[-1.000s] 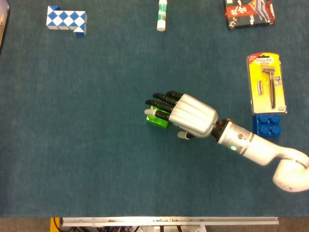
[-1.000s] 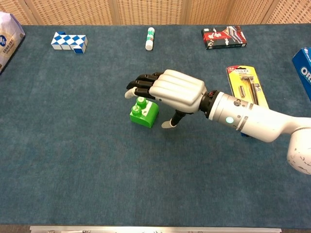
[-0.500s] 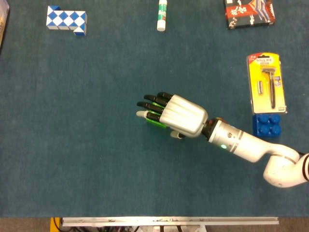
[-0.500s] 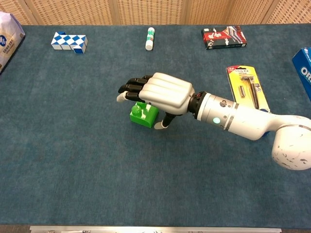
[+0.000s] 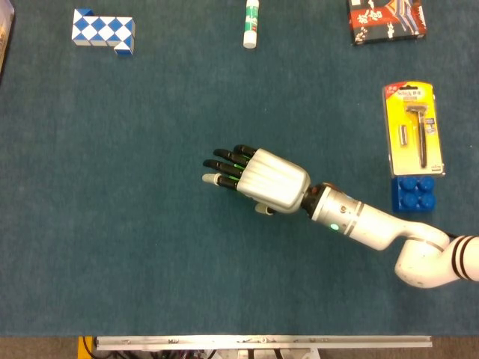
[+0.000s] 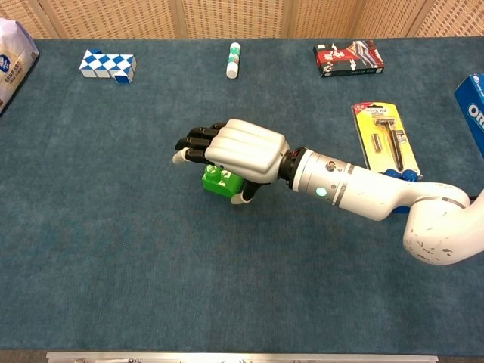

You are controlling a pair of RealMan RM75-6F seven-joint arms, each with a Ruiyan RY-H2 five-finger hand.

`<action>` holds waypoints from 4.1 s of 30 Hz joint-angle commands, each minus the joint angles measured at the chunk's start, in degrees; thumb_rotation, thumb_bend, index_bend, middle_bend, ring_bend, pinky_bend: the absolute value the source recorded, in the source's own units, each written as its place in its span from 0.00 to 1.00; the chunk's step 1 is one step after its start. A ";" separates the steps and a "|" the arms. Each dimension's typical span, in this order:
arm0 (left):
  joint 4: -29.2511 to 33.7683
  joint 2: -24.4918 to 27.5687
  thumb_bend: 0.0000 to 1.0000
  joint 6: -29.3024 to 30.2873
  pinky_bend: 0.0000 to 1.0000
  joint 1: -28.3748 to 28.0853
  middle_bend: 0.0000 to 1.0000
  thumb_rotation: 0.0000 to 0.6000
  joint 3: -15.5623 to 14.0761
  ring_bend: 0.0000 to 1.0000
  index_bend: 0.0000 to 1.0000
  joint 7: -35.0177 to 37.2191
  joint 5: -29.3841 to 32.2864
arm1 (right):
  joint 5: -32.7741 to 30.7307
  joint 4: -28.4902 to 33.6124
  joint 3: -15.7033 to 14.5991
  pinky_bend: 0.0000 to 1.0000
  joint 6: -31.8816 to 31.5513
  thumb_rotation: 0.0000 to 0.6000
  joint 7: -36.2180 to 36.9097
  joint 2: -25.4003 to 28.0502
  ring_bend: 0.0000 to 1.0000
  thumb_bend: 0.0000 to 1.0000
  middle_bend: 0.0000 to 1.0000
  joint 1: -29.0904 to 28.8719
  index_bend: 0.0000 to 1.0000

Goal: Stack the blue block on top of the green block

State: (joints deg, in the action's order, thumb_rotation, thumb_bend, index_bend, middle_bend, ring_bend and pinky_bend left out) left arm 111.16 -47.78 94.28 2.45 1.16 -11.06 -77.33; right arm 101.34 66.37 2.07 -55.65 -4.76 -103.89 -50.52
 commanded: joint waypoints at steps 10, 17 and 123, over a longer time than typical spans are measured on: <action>0.25 0.38 0.20 0.06 0.05 0.66 0.02 1.00 0.80 0.00 0.22 0.76 0.78 | -1.00 -4.56 -0.40 0.26 -0.38 1.00 -2.22 -2.39 0.12 0.00 0.14 -0.82 0.19; 0.33 0.54 0.20 0.15 0.05 0.95 0.02 1.00 0.81 0.00 0.22 1.02 0.25 | -1.29 -6.03 -0.72 0.26 -0.76 1.00 -2.33 -2.95 0.11 0.00 0.14 -0.92 0.19; -1.89 -1.22 0.20 -7.68 0.09 -1.77 0.02 1.00 -0.13 0.00 0.25 2.13 -4.39 | -54.99 57.24 -7.85 0.08 -8.27 1.00 -41.11 43.90 0.00 0.00 0.06 16.16 0.19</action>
State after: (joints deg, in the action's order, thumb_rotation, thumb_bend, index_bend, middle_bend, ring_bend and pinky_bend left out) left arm 109.26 -49.00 86.60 0.68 1.03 -8.94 -81.71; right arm 46.65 123.76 -5.59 -63.87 -45.78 -59.86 -34.29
